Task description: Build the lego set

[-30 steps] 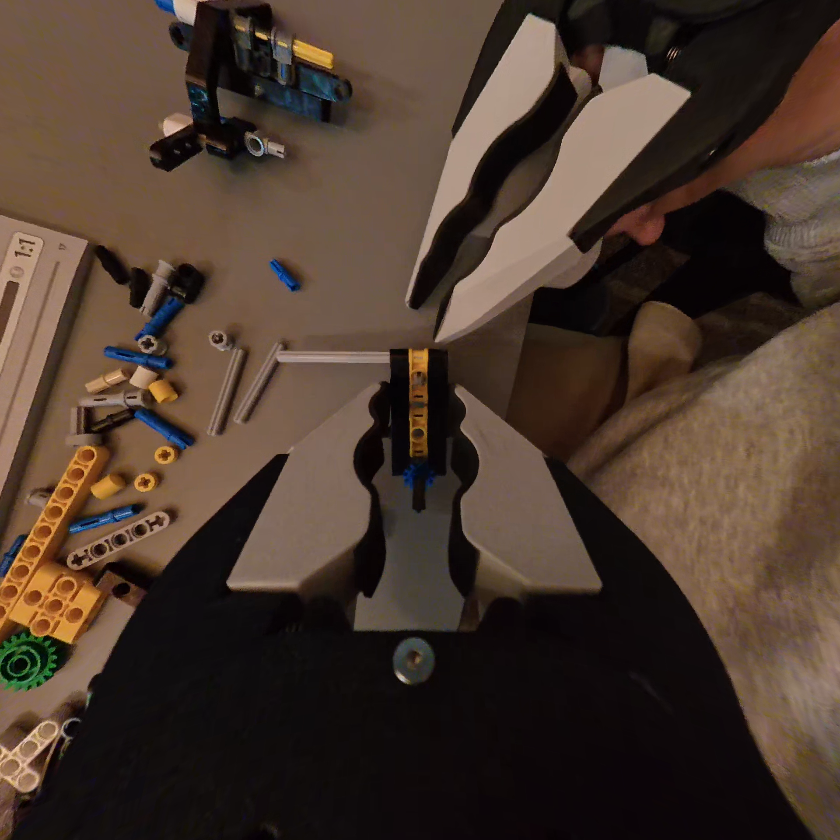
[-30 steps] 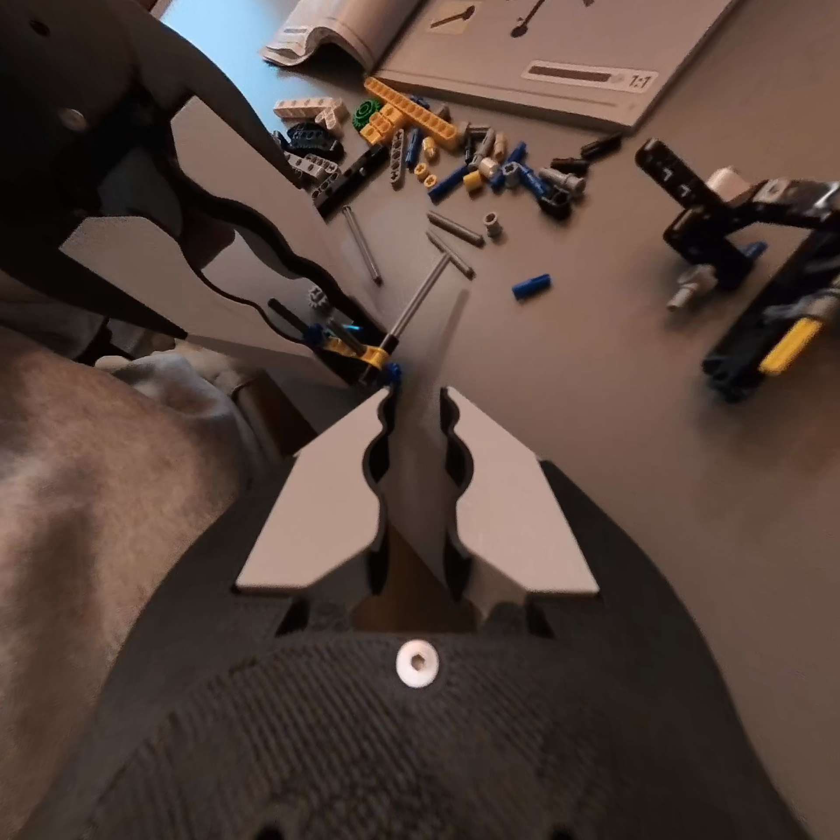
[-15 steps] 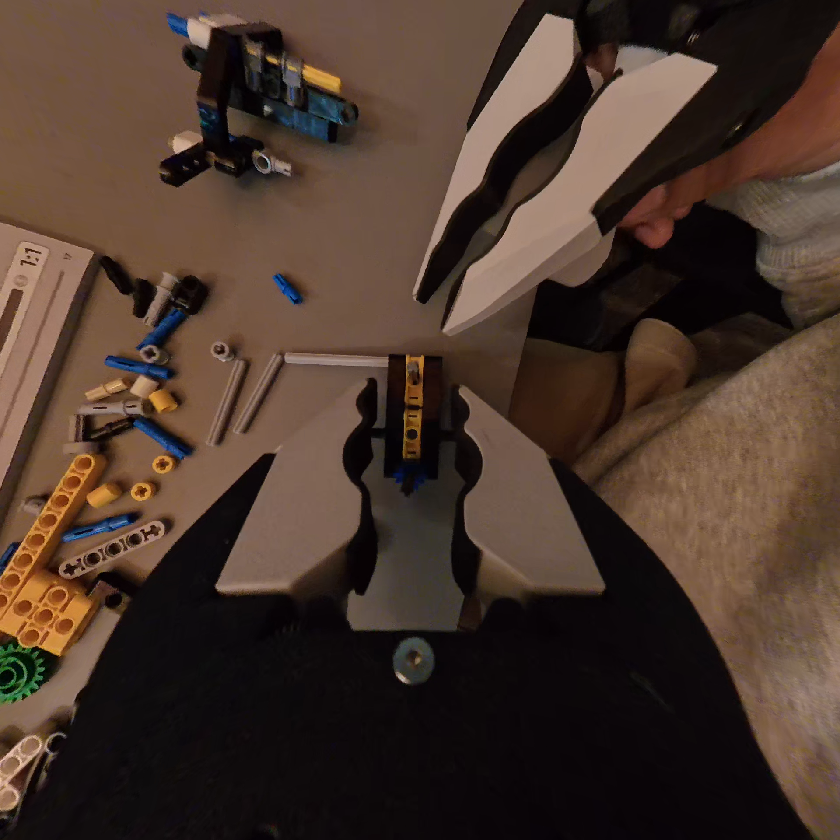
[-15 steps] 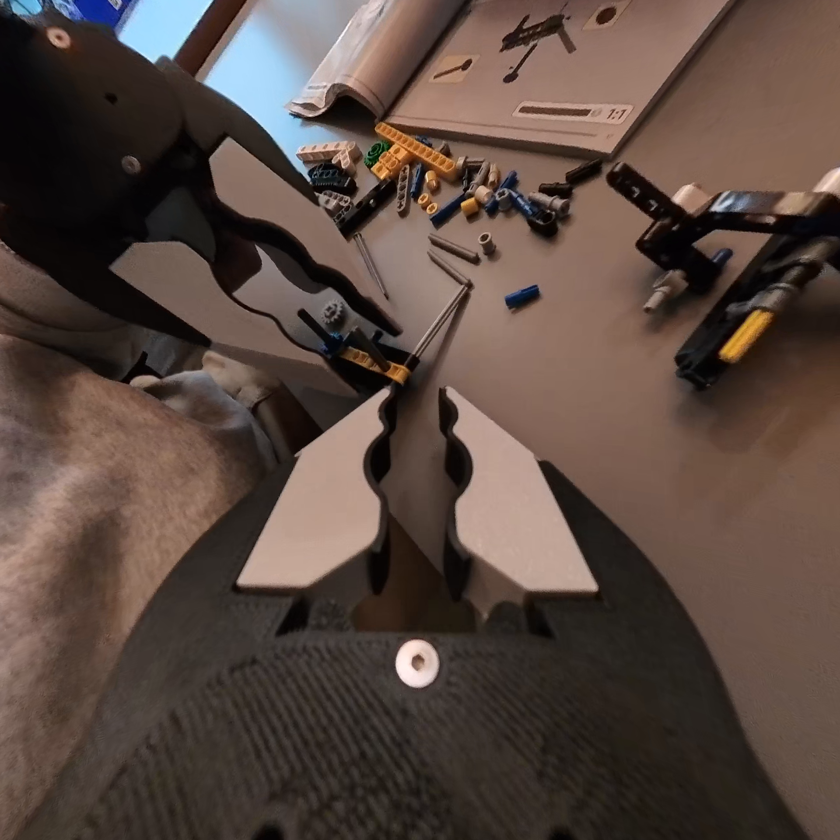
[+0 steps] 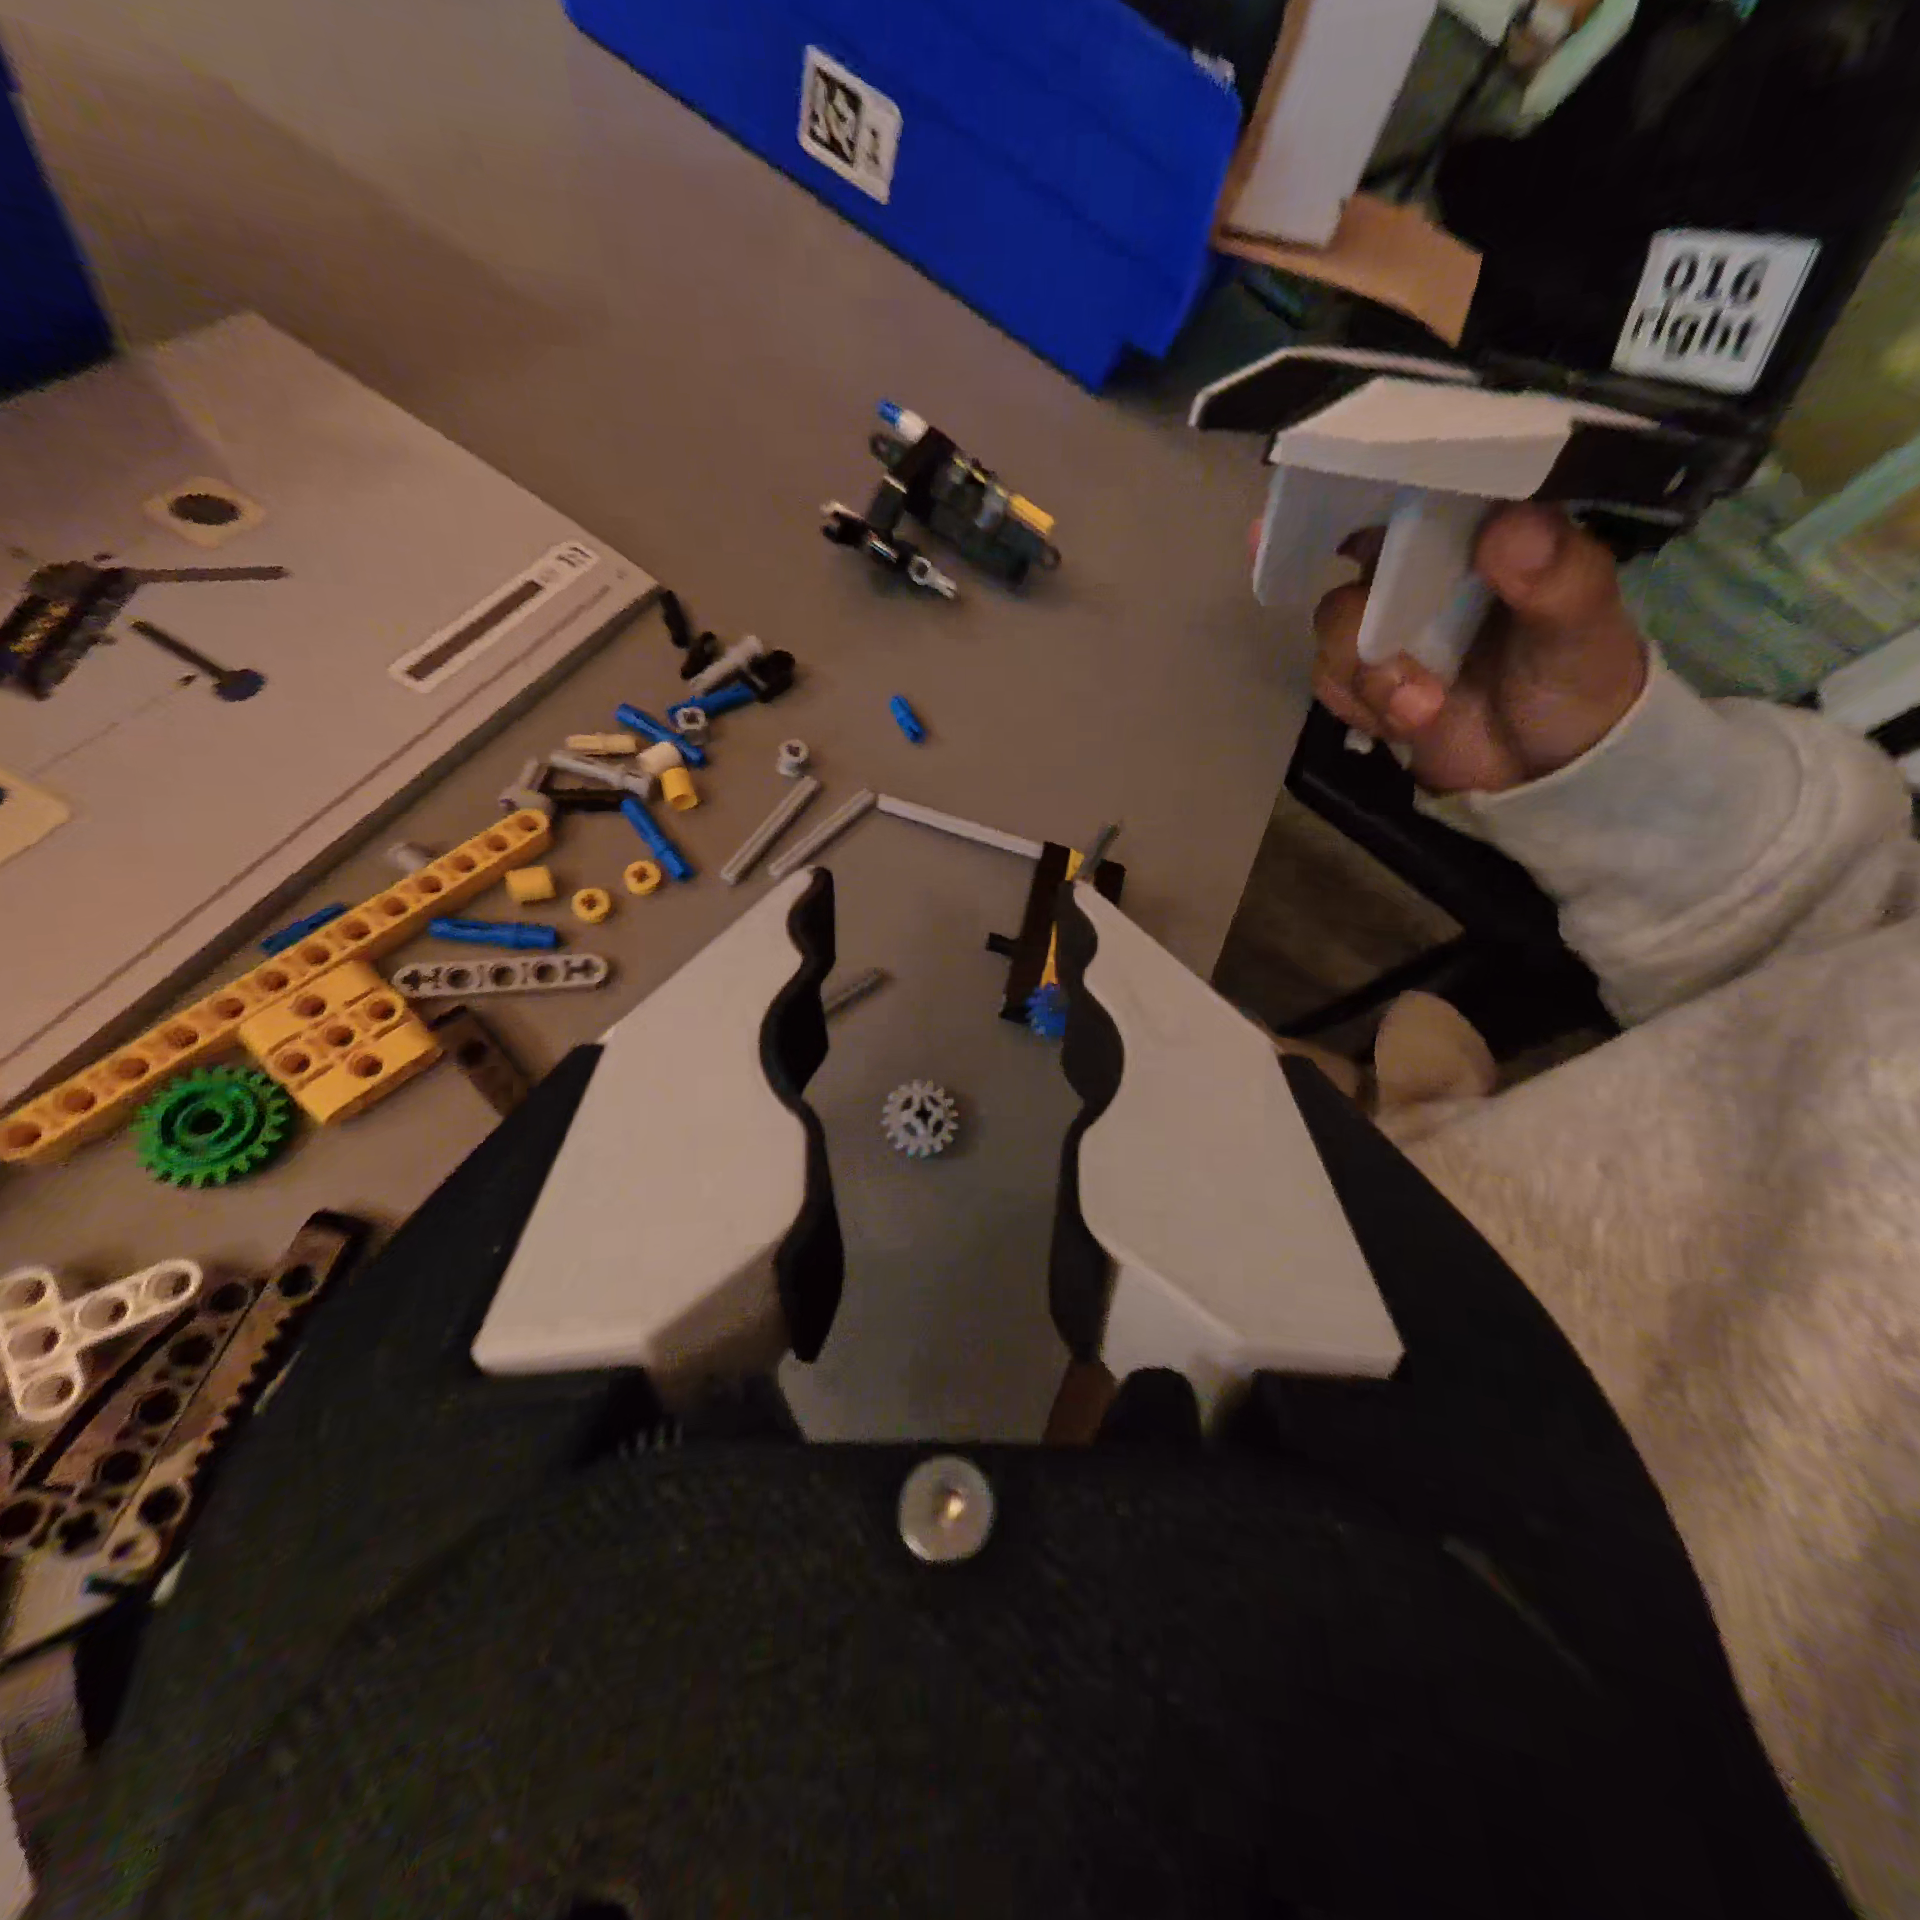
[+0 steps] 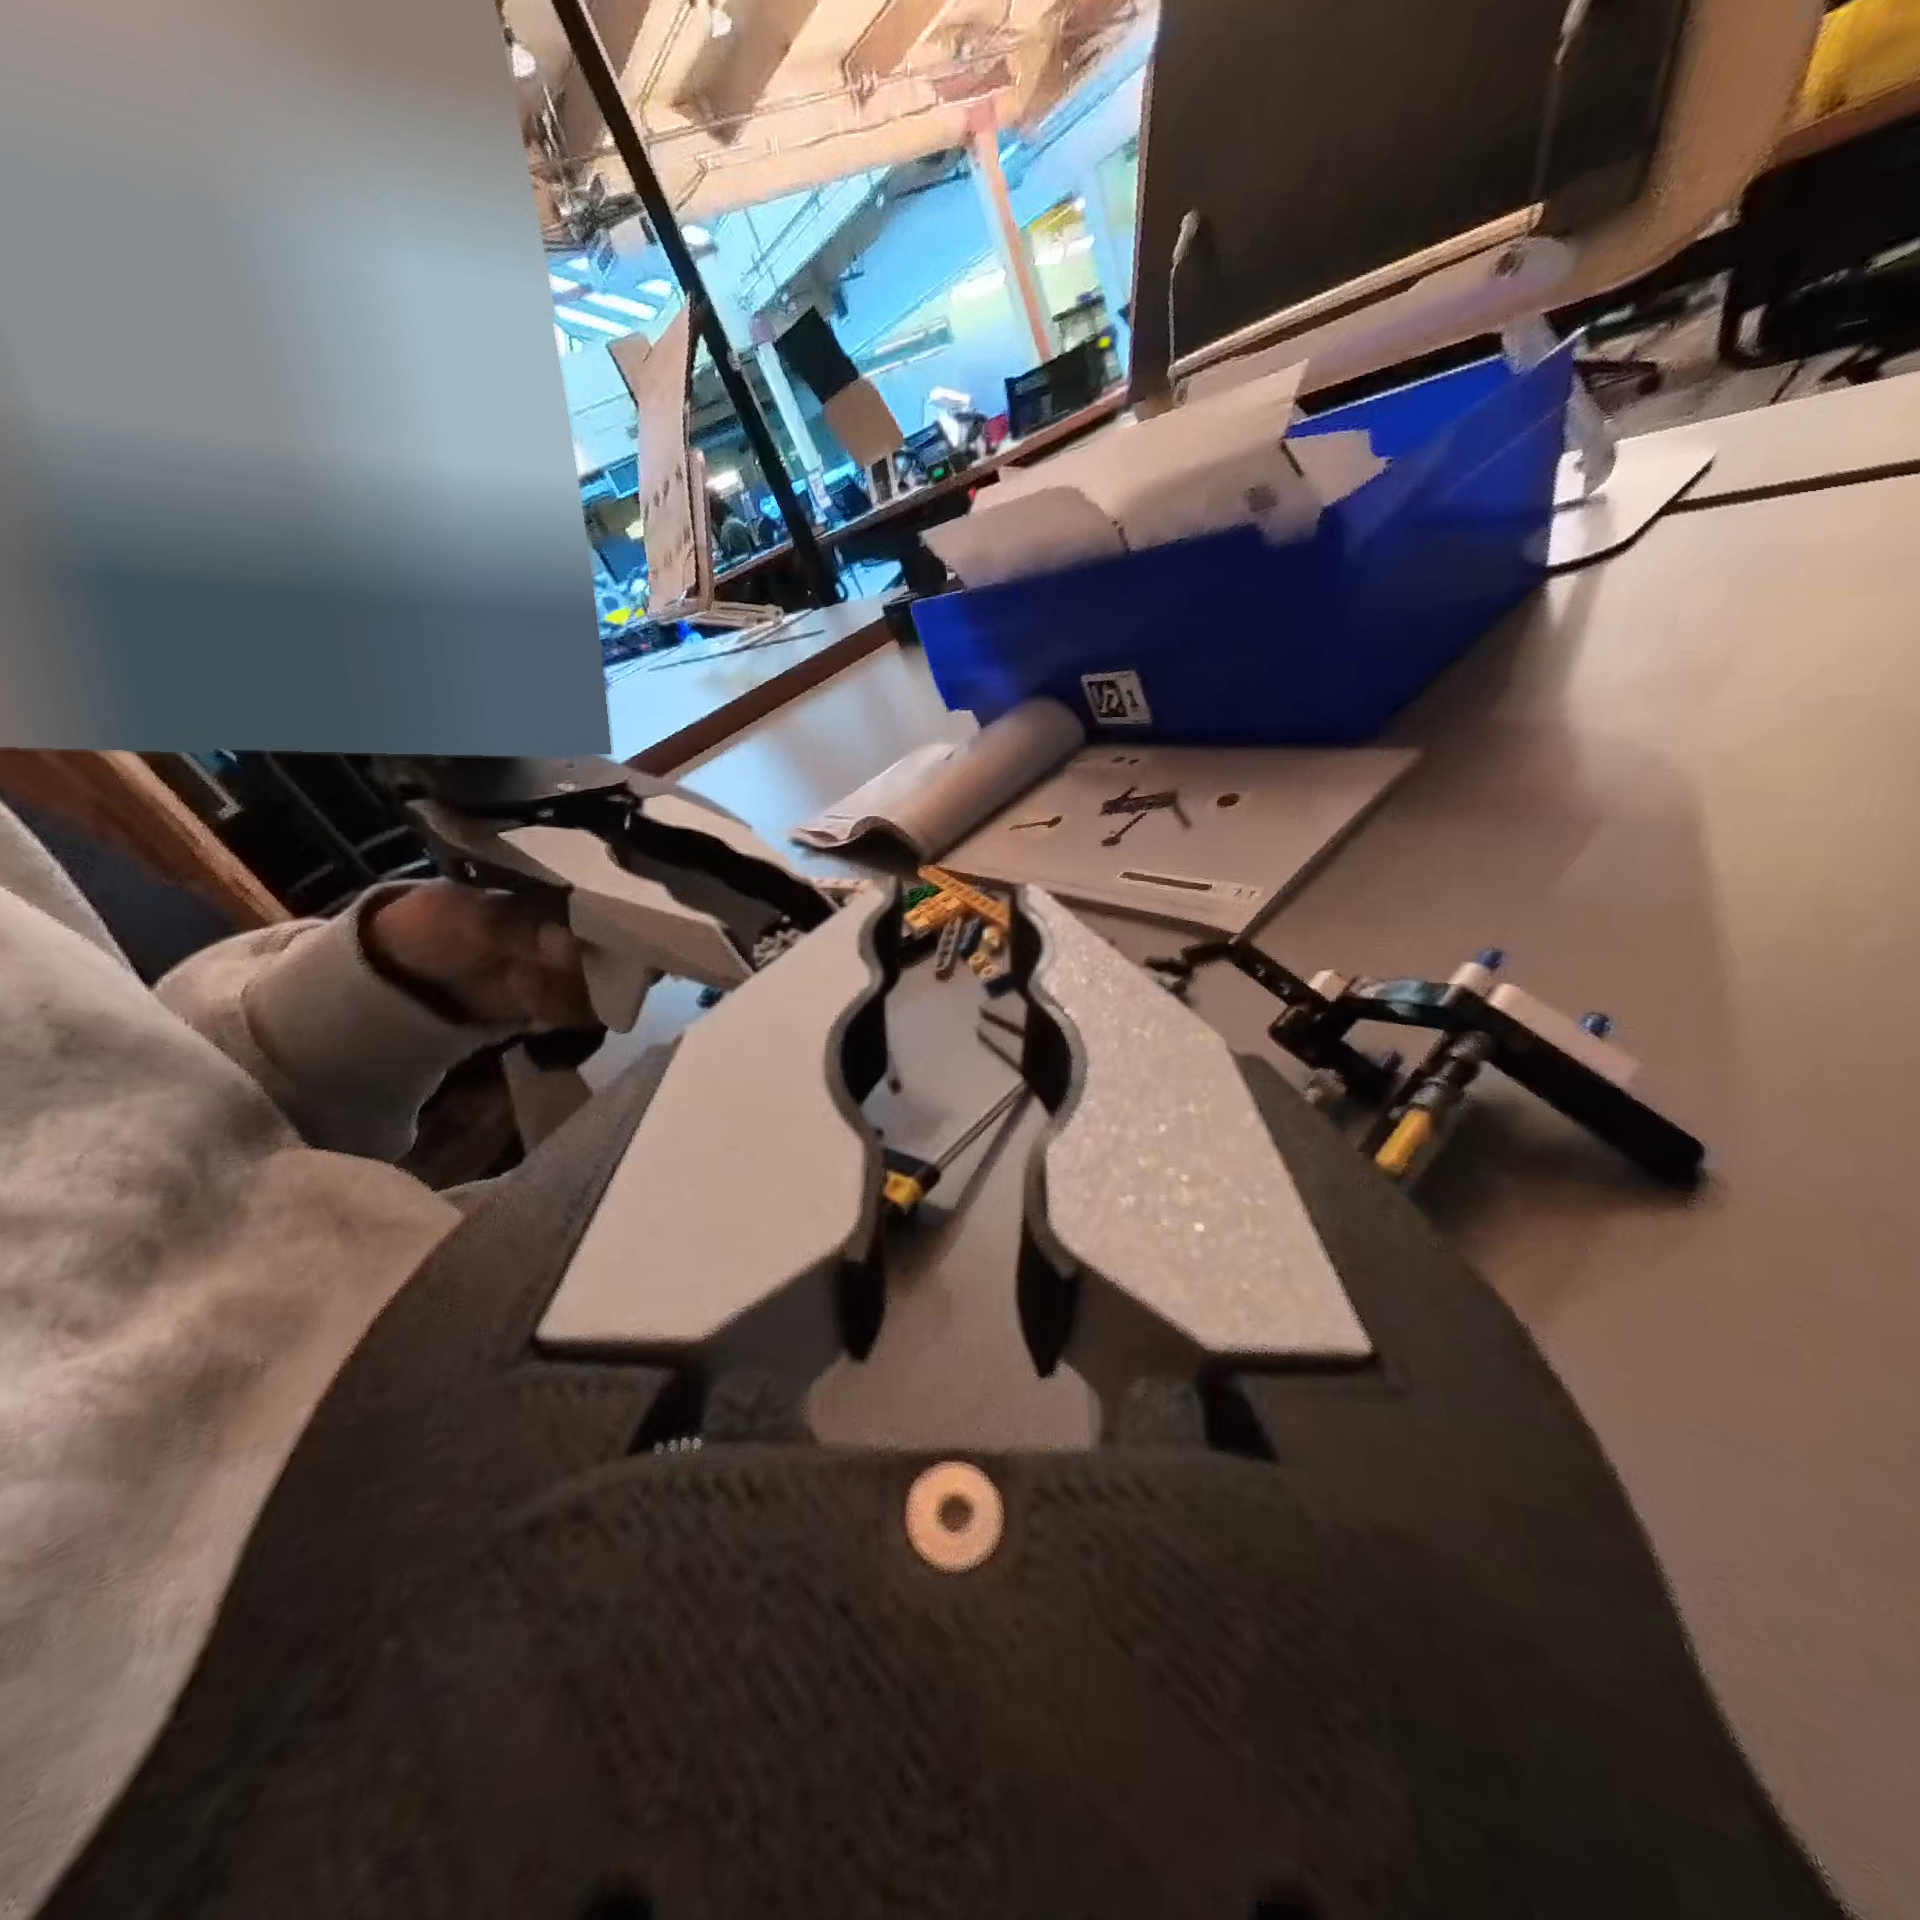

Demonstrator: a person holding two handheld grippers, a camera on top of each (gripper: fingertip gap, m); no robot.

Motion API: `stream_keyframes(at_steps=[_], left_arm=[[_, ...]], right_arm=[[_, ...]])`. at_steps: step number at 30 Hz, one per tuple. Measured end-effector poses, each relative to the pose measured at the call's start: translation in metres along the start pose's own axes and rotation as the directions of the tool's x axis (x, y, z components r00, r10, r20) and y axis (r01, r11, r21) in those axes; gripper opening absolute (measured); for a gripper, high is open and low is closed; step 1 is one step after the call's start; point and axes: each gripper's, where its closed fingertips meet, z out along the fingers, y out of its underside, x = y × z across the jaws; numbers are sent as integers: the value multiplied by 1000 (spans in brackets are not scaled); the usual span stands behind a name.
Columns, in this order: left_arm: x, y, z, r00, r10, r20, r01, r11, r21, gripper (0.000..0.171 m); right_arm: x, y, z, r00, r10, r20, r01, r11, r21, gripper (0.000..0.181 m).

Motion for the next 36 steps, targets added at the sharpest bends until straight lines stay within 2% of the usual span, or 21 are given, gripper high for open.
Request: stream_keyframes(at_steps=[4,10,16,26,36], left_arm=[[-16,1,-13,999,-11,43,7,997,81,42],[-24,14,-25,997,21,77,-30,993,110,41],[-20,33,-24,998,37,43,-37,999,9,31],[-3,49,-9,991,129,26,-124,984,-128,32],[-6,59,1,983,169,72,-150,965,-216,37]], right_arm=[[12,8,7,998,-28,-56,25,998,-51,20],[18,9,9,995,-33,-99,27,998,-56,21],[23,11,11,993,-14,-120,5,997,-72,22],[19,15,13,994,-37,-101,26,994,-103,23],[19,15,12,995,-42,-95,32,994,-101,23]])
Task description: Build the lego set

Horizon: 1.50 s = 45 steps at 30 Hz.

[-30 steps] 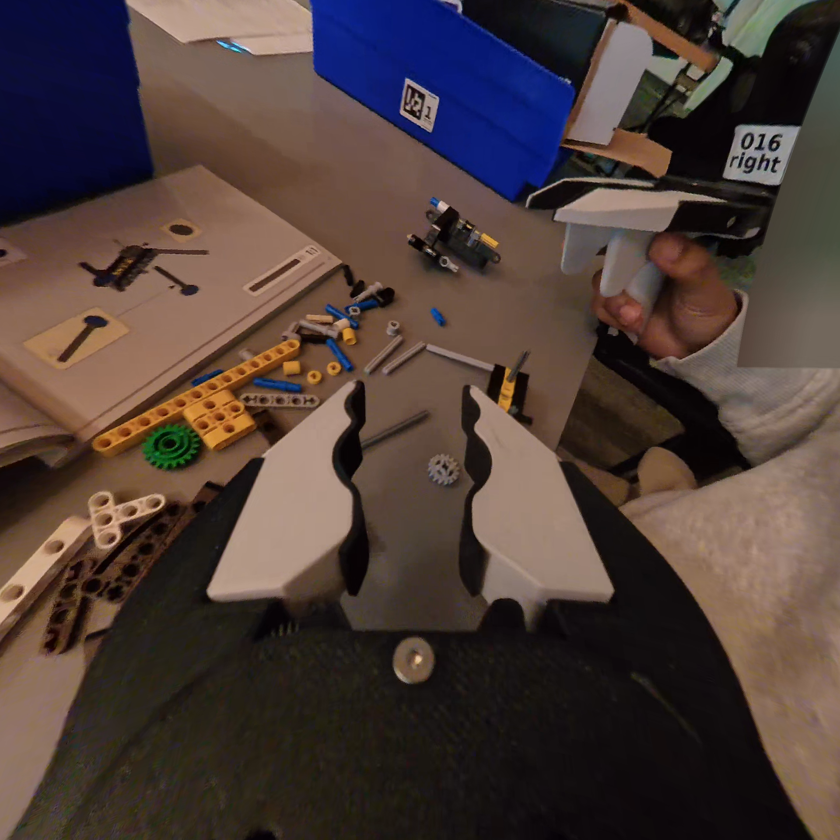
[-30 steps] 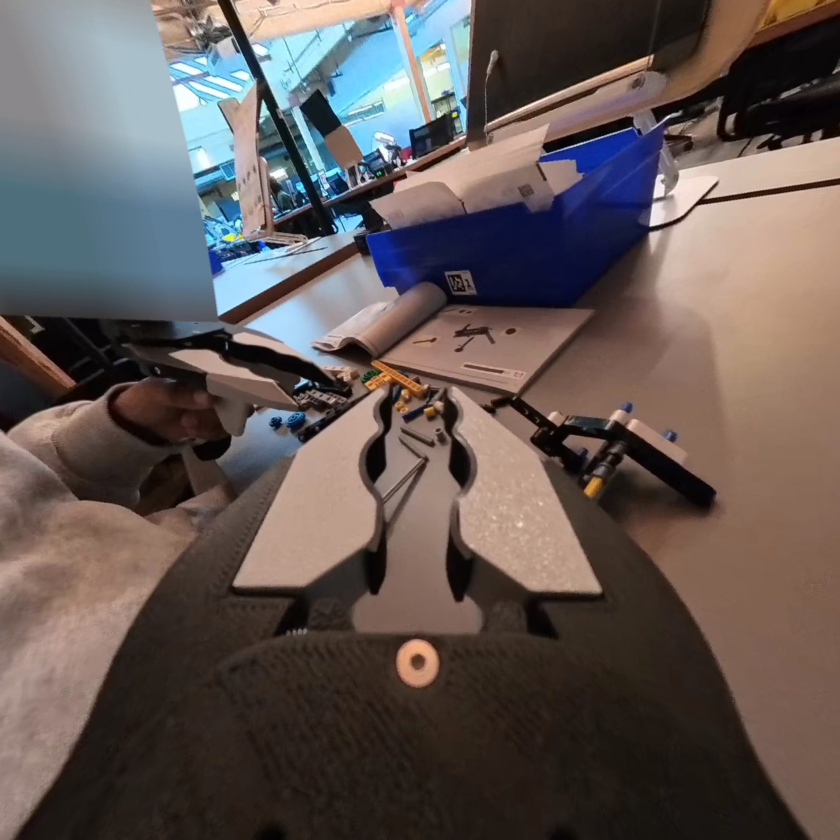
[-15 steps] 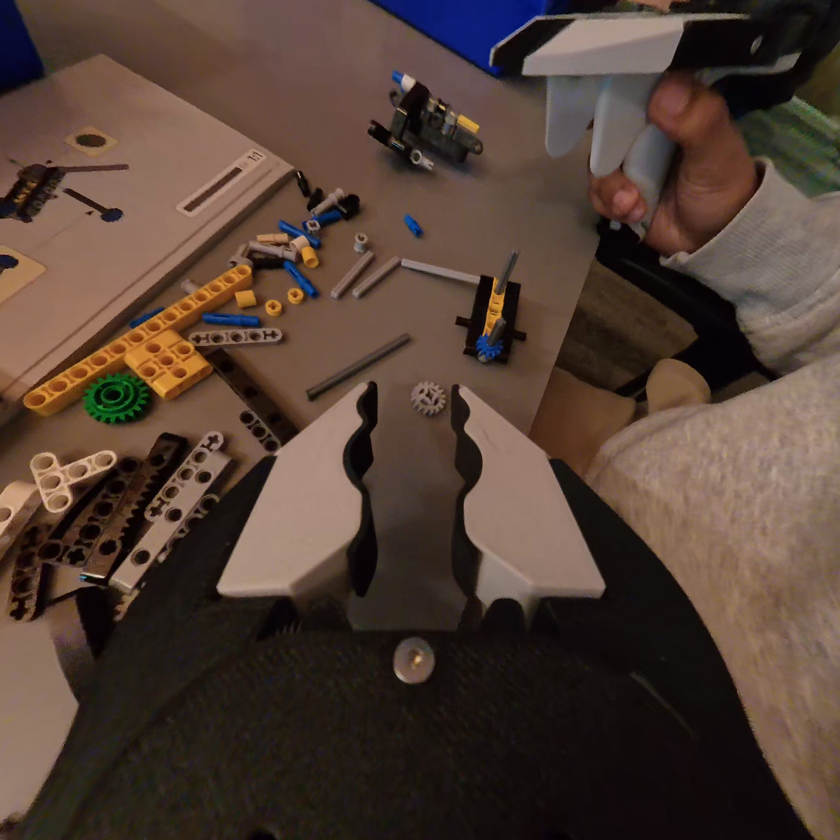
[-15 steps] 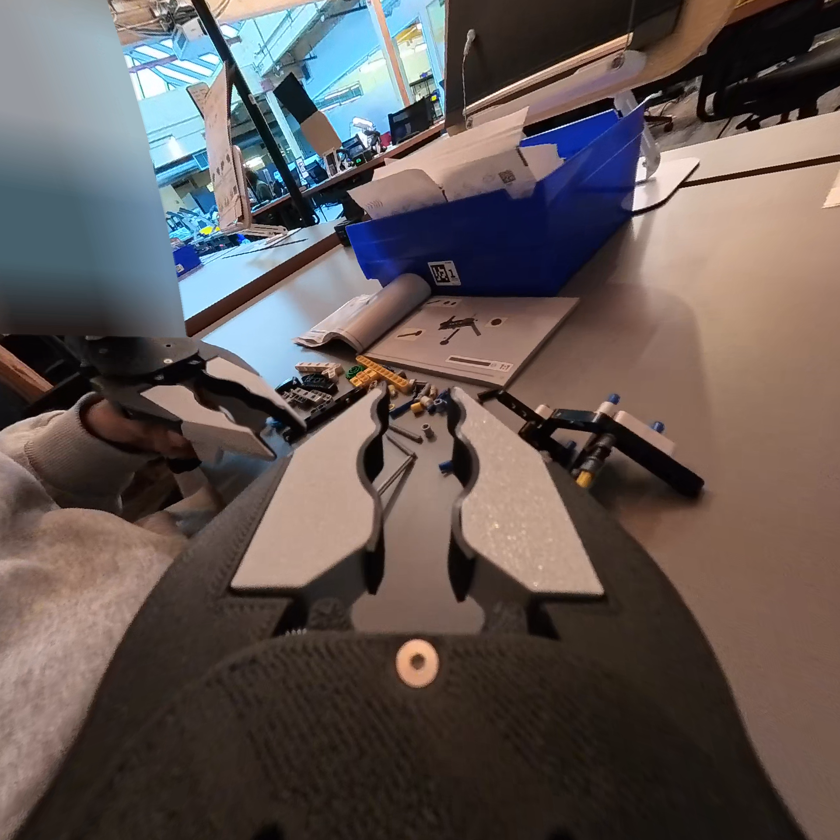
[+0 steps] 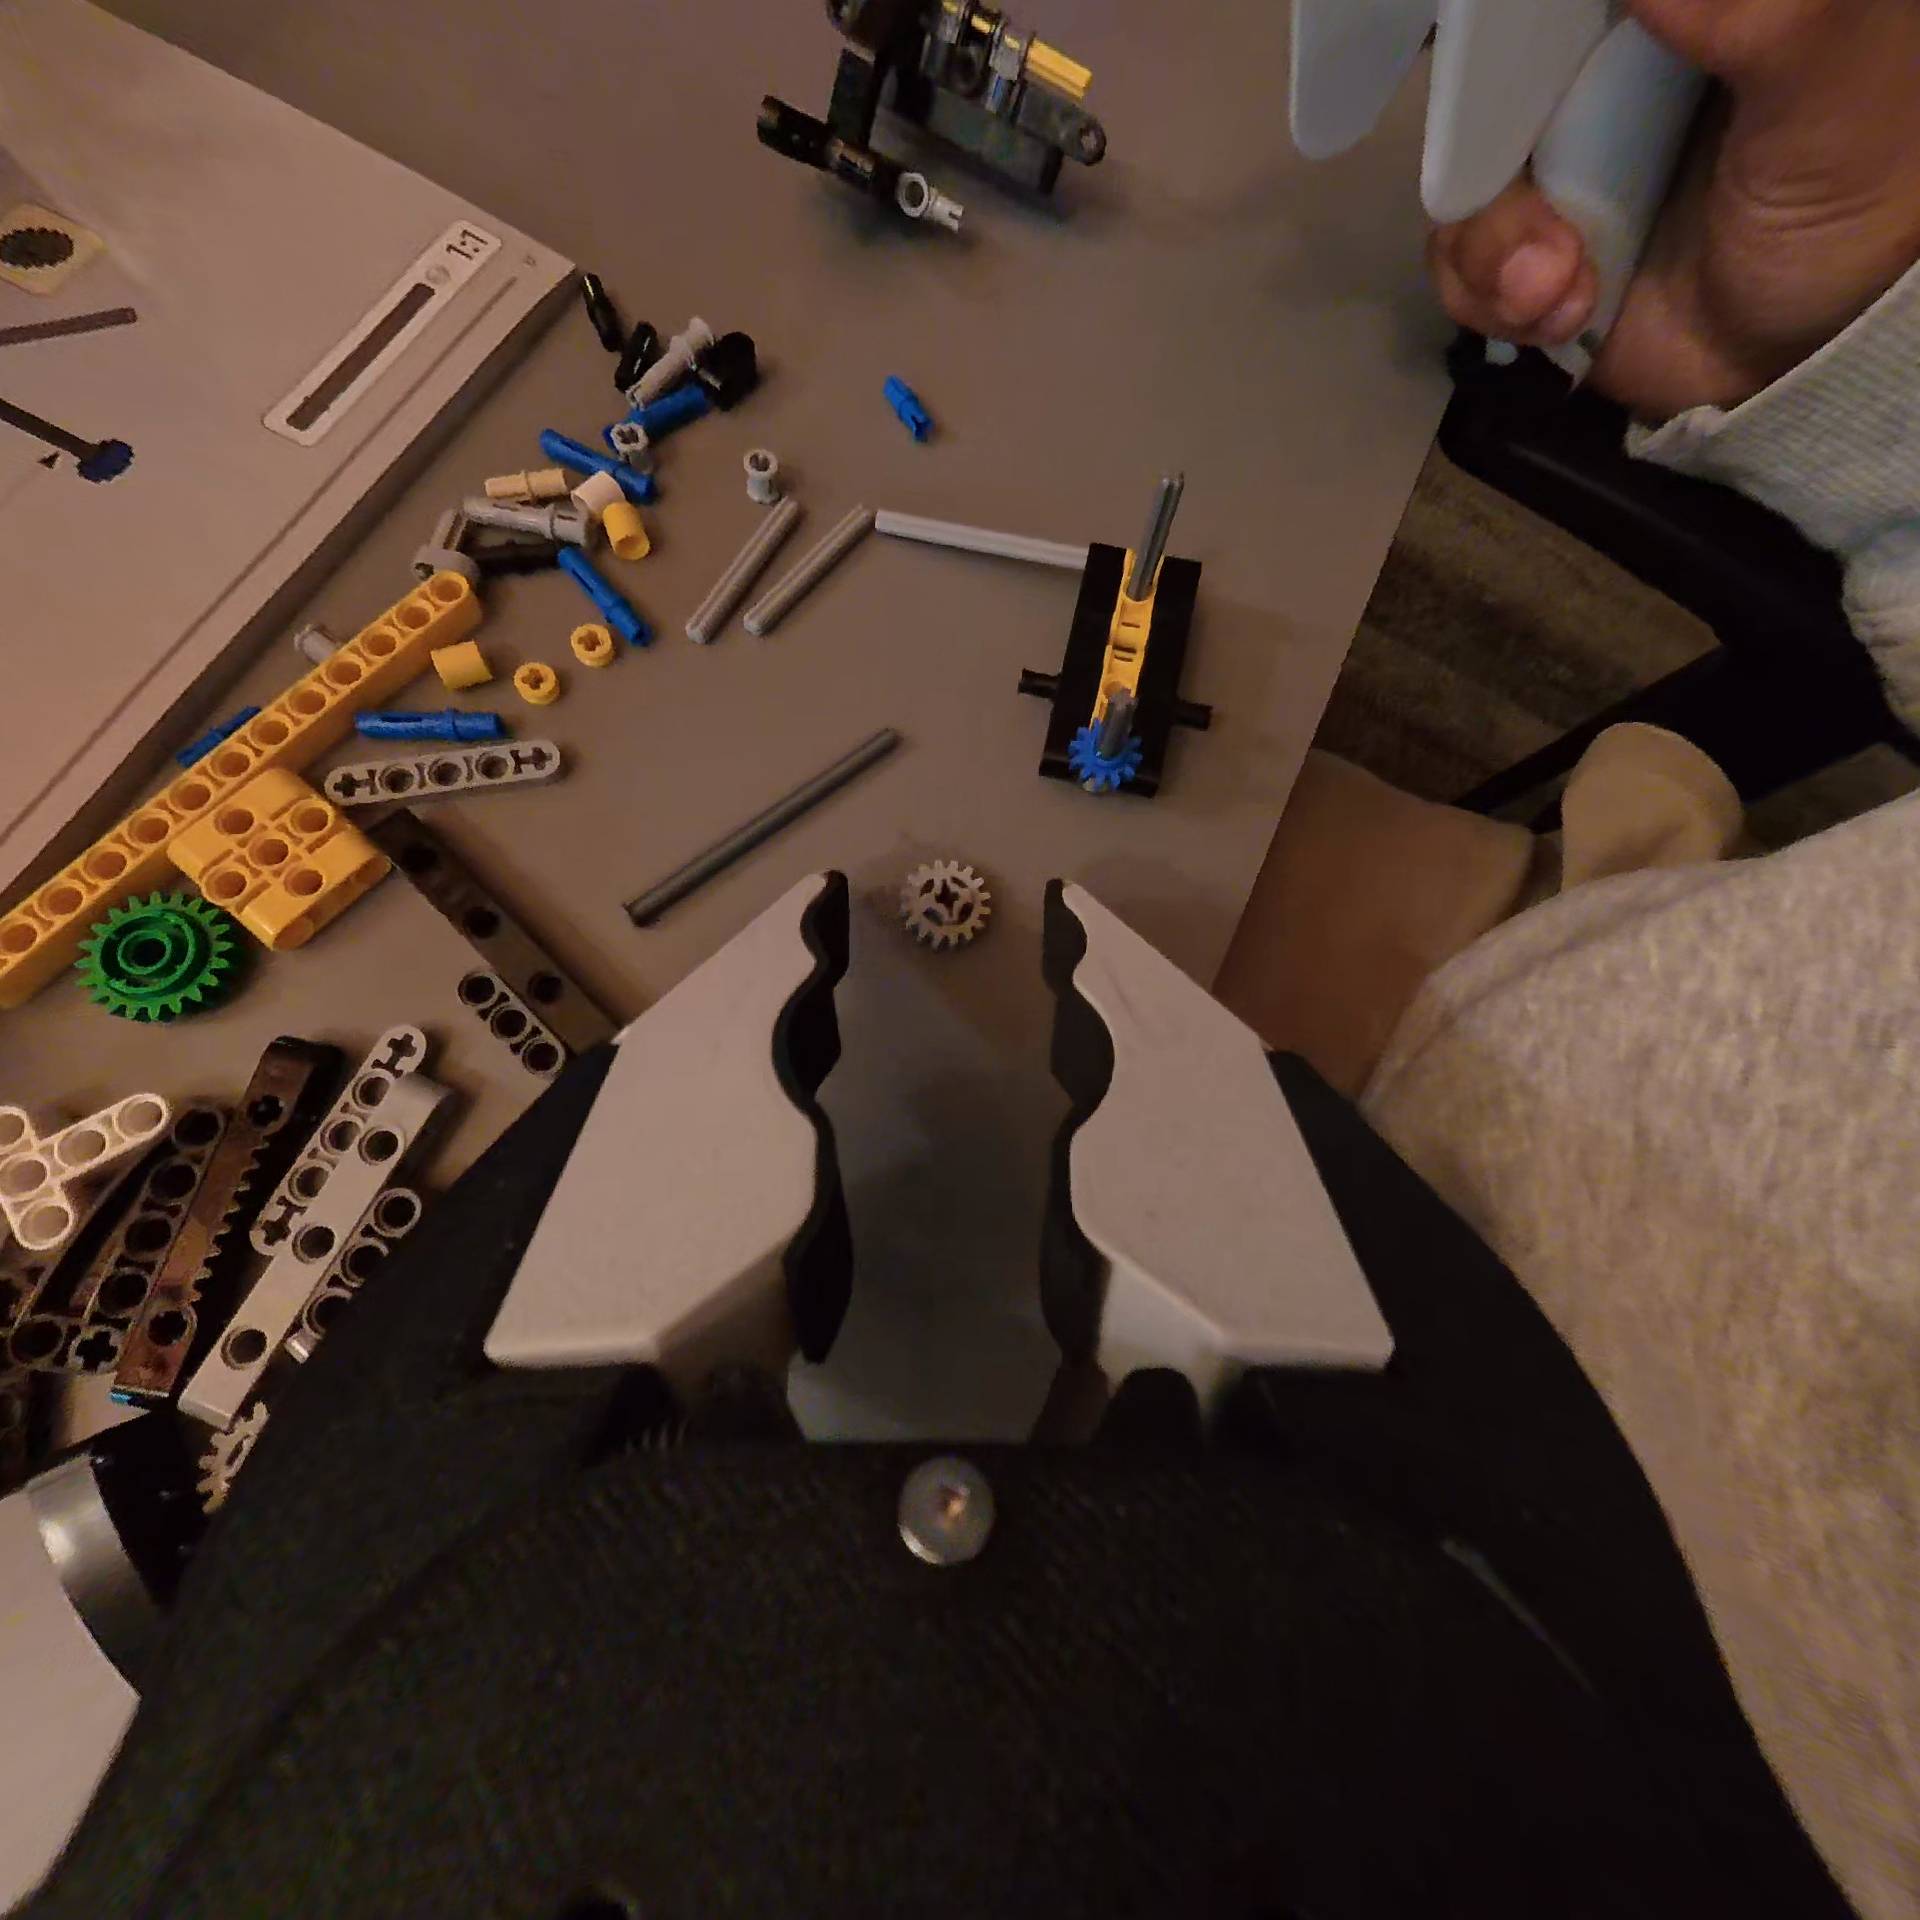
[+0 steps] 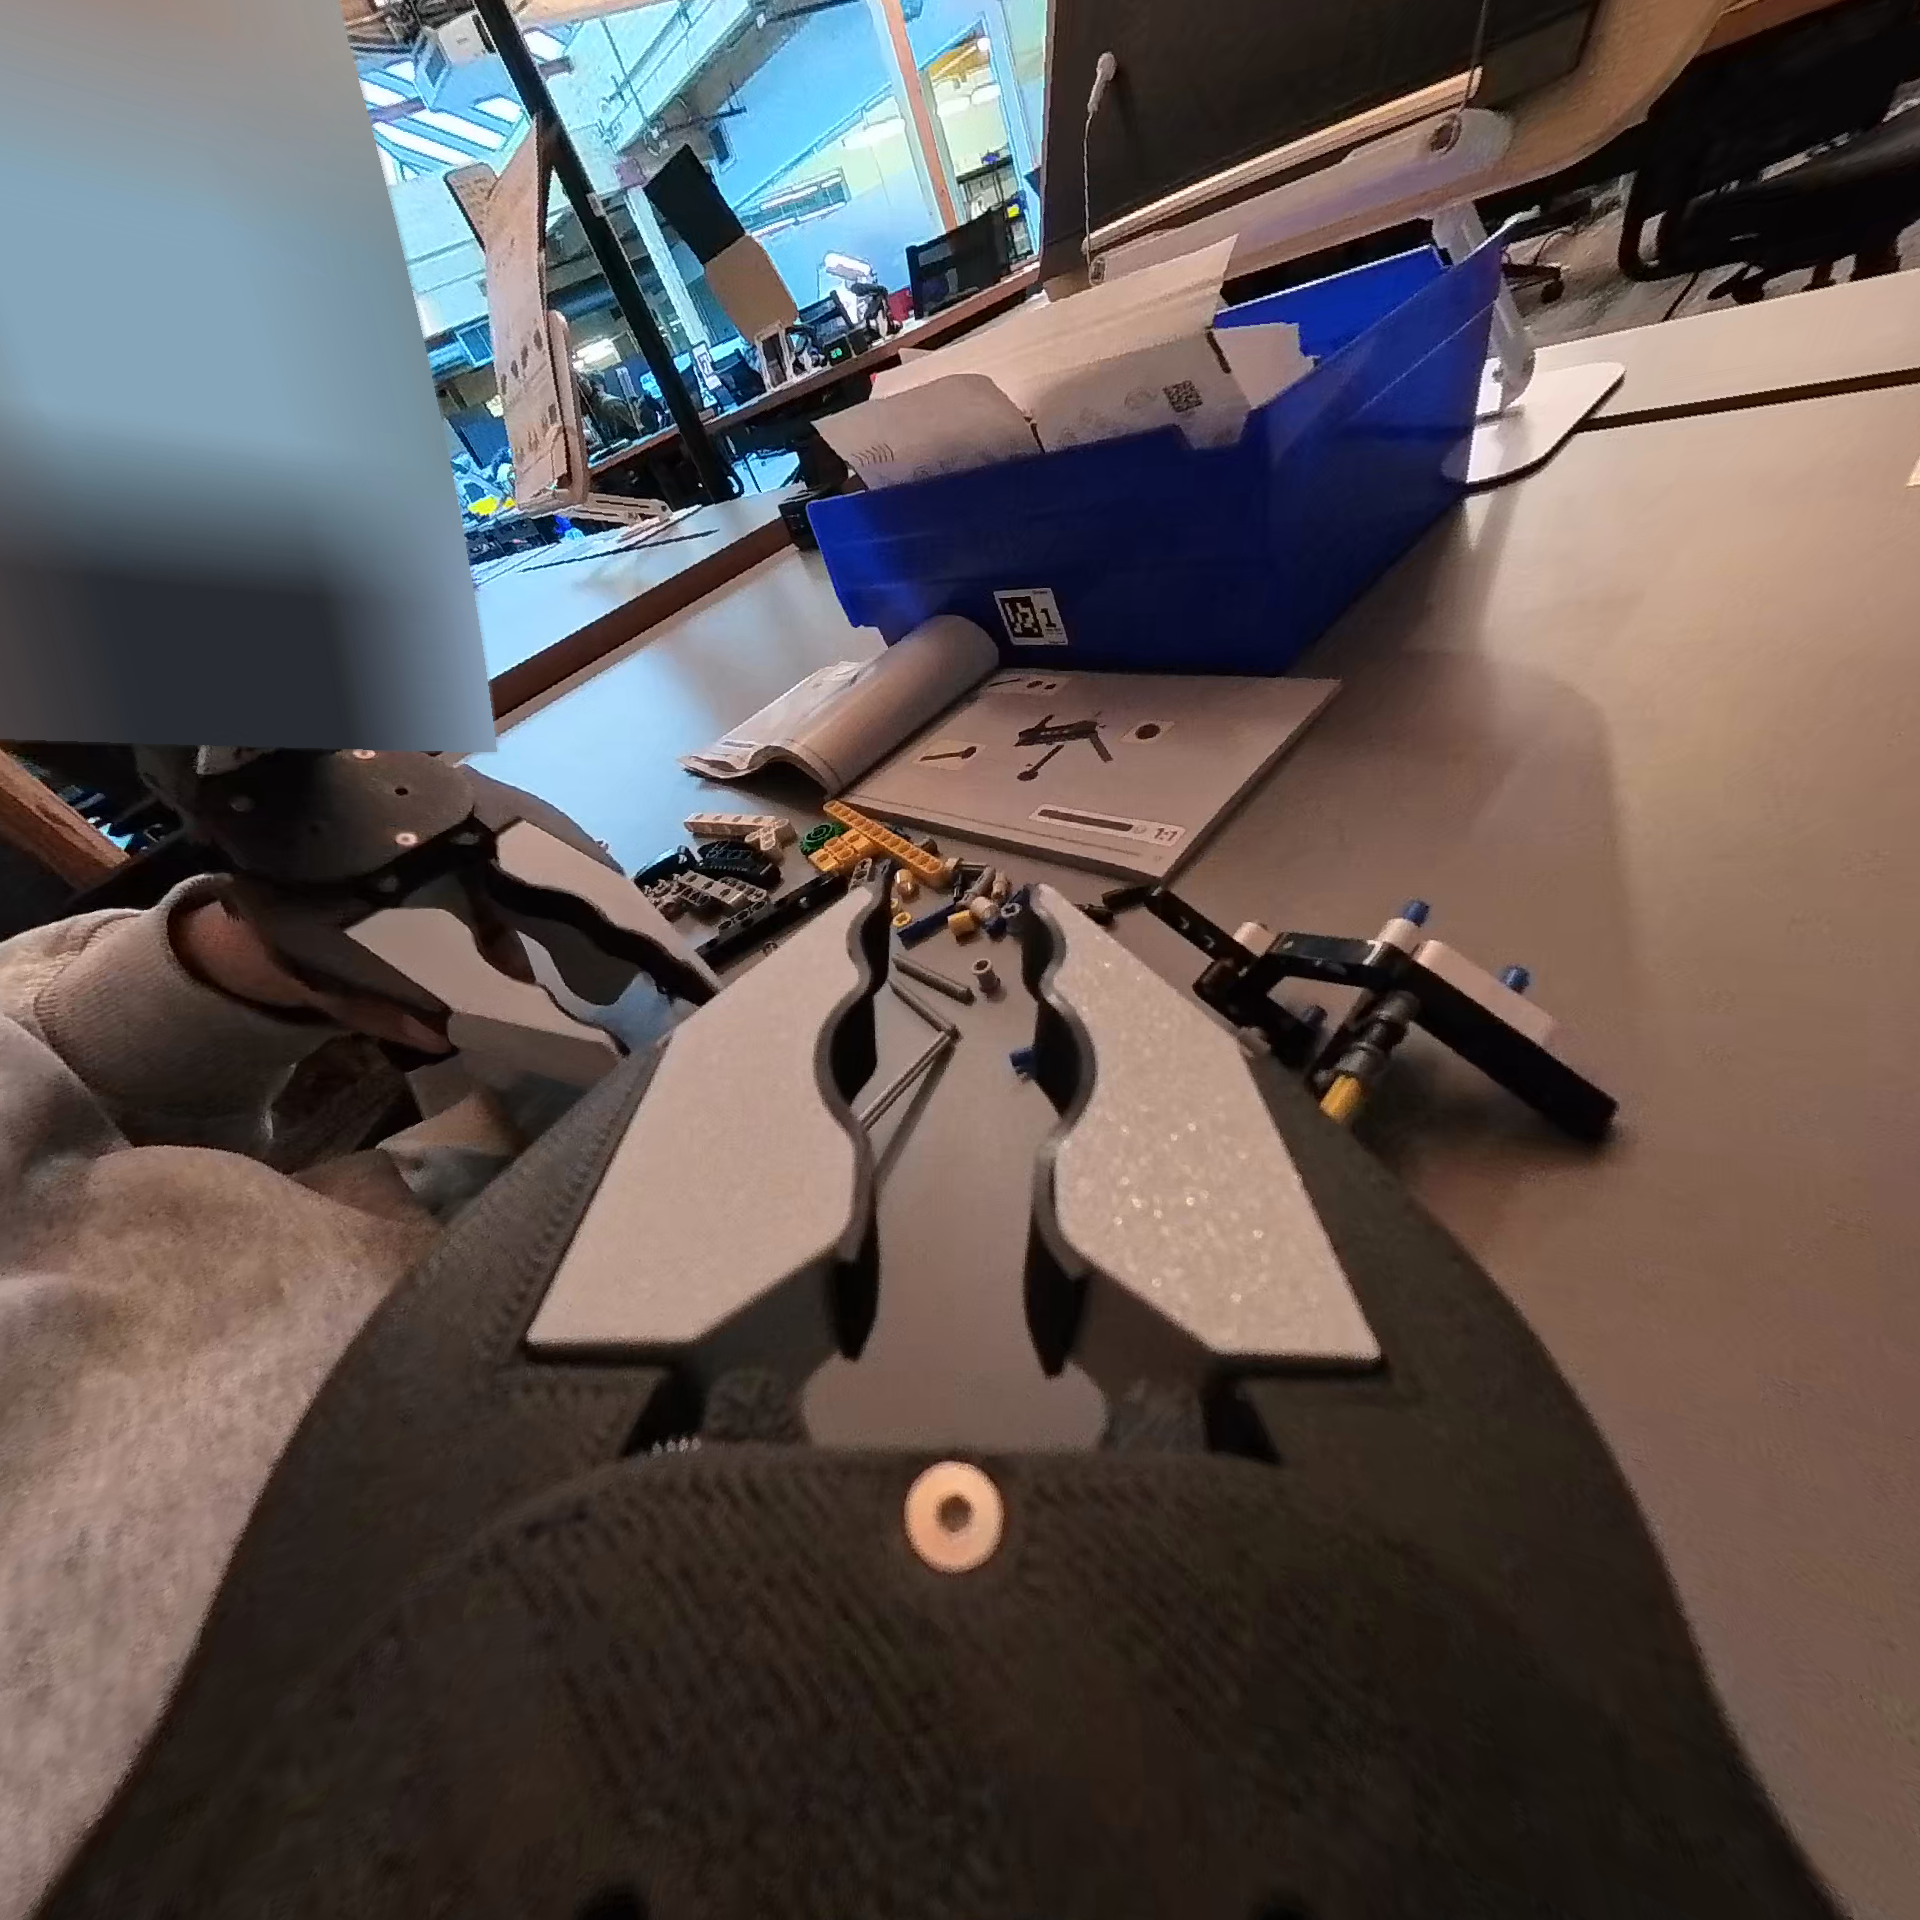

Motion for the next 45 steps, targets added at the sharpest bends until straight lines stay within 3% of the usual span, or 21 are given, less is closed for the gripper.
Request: stream_keyframes(at_steps=[34,39,42,45], left_arm=[[-1,4,5,995,80,61,-78,996,-33,19],[-3,3,2,993,83,84,-80,996,-29,34],[8,-13,-4,996,74,43,-76,996,56,43],[18,-31,-6,998,65,-9,-63,989,134,47]], right_arm=[[-5,2,1,1000,-25,16,25,1000,-16,25],[-23,24,2,993,-25,118,46,983,-177,26],[-36,50,3,980,-72,186,131,935,-330,27],[-39,59,2,972,-131,193,197,906,-374,25]])
